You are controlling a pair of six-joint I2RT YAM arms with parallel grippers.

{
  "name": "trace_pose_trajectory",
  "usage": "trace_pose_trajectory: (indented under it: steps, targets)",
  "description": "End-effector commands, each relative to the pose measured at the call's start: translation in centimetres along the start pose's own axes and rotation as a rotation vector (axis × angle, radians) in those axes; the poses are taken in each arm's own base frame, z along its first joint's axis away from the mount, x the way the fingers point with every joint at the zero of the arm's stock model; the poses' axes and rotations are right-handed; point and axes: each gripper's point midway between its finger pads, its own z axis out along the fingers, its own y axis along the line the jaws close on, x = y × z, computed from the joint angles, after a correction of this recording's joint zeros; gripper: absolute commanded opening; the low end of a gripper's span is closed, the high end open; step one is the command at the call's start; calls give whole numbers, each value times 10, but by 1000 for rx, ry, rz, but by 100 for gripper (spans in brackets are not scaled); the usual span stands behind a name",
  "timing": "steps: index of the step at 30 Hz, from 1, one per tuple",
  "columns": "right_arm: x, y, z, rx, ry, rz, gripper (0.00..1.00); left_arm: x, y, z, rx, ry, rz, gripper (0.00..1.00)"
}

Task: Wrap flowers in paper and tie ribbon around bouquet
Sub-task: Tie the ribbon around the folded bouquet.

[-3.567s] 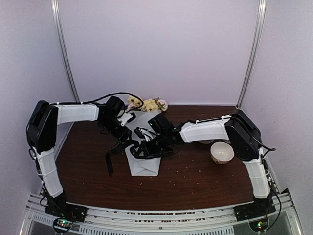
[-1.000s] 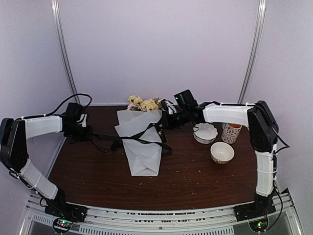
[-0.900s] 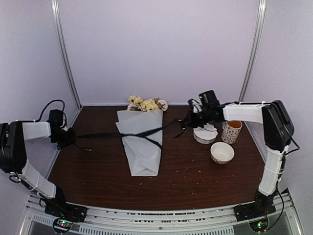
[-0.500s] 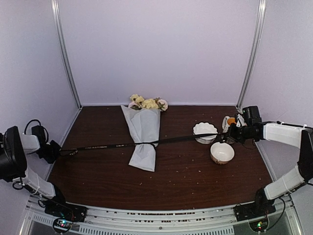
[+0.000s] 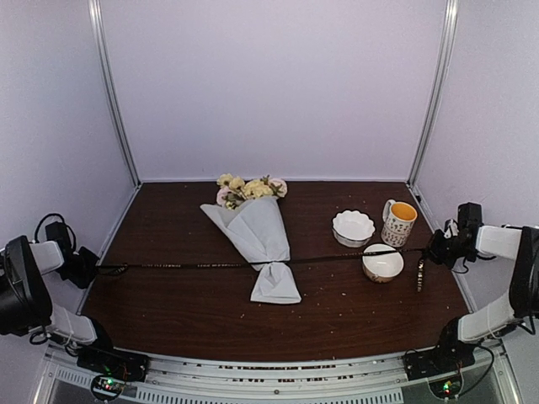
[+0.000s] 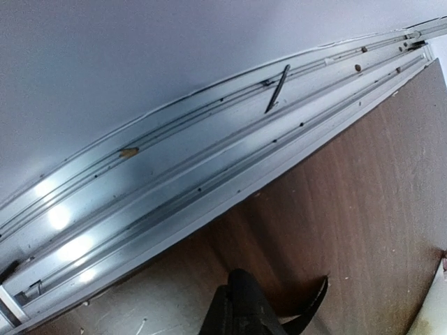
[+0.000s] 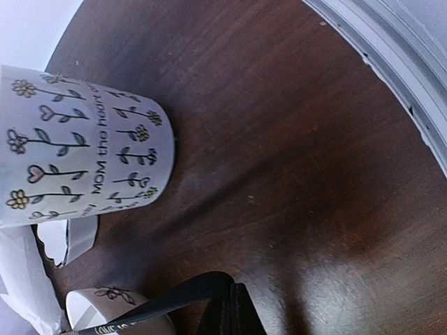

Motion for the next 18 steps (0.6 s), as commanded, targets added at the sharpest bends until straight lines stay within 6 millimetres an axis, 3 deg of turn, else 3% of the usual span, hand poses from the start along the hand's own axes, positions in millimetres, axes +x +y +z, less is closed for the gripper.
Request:
trace_pose_trajectory:
  steps: [1,11,18]
  targets:
    - [-49,-51,-17,162,-208,75,0,-65,30,-23,-119,-295,-113,0]
    - [-48,-87,-14,210,-216,148,0,-68,35,-29,-139,-315,-122,0]
    - [-50,-91,-16,230,-221,142,0,-68,41,-30,-158,-325,-132,0]
